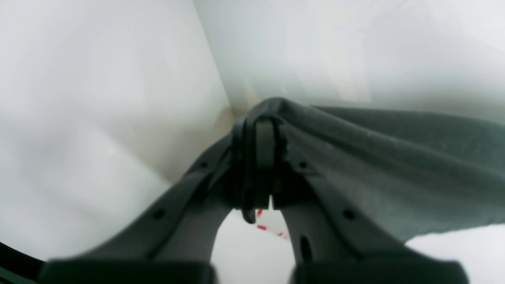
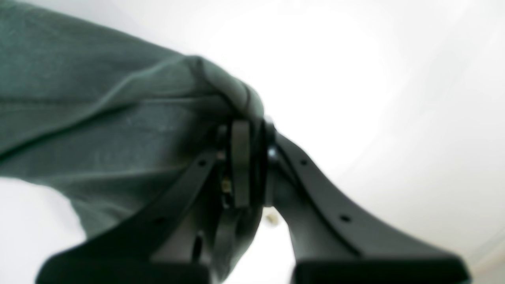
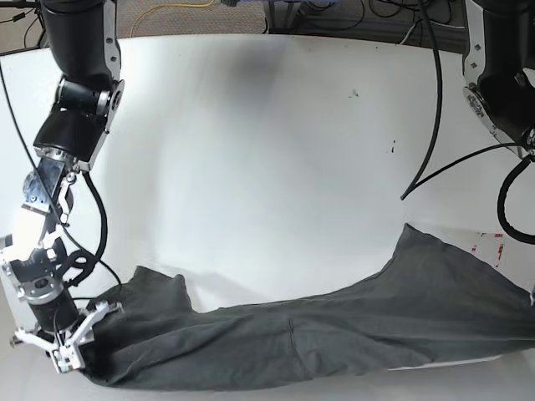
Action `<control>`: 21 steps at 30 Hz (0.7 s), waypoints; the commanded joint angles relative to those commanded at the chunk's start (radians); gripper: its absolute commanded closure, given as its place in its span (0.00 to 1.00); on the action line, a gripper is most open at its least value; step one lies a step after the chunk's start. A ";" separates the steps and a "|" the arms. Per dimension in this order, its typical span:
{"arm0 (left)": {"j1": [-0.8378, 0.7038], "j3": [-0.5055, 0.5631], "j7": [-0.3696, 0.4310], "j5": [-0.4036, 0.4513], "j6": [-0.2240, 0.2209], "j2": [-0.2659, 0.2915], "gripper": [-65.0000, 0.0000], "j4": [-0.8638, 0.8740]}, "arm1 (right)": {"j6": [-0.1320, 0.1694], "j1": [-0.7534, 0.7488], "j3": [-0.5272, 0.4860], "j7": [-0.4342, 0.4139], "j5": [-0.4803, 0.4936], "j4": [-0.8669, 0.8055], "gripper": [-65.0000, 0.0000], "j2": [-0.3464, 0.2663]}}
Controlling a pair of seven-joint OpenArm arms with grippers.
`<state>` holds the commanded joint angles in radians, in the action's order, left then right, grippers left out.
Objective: Layout the t-shirt on the table in an organized manner, then fold the t-shirt properly
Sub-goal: 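Lift the shirt with both grippers and pull the grippers apart, then swing the stretched shirt with both grippers and lay it flat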
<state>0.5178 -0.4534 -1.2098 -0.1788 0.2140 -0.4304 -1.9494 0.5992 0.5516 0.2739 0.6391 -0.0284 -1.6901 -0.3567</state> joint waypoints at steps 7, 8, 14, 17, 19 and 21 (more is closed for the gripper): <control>-0.180 -0.003 0.046 -0.002 0.009 0.028 1.00 0.000 | 0.068 -0.207 0.161 -0.043 0.000 0.008 1.00 0.092; -0.218 -0.005 0.072 0.000 0.020 0.034 1.00 0.000 | 0.080 -0.247 0.180 -0.054 0.000 0.008 1.00 0.109; -0.402 -0.023 0.169 0.002 0.051 0.046 1.00 0.000 | 0.091 -0.420 0.221 -0.114 0.000 0.008 1.00 0.163; -0.457 -0.032 0.196 0.002 0.051 0.064 1.00 0.000 | 0.091 -0.491 0.235 -0.149 0.000 0.008 1.00 0.189; -0.522 -0.037 0.224 0.002 0.058 0.069 1.00 0.000 | 0.091 -0.548 0.241 -0.172 0.000 0.008 1.00 0.209; -0.566 -0.044 0.244 0.002 0.069 0.071 1.00 0.000 | 0.091 -0.582 0.241 -0.183 0.000 0.008 1.00 0.219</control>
<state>-0.0483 -0.4979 -0.9659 -0.1772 0.2831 -0.3598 -1.9494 0.6897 -0.0299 0.5148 0.4565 -0.0284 -1.6824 -0.1373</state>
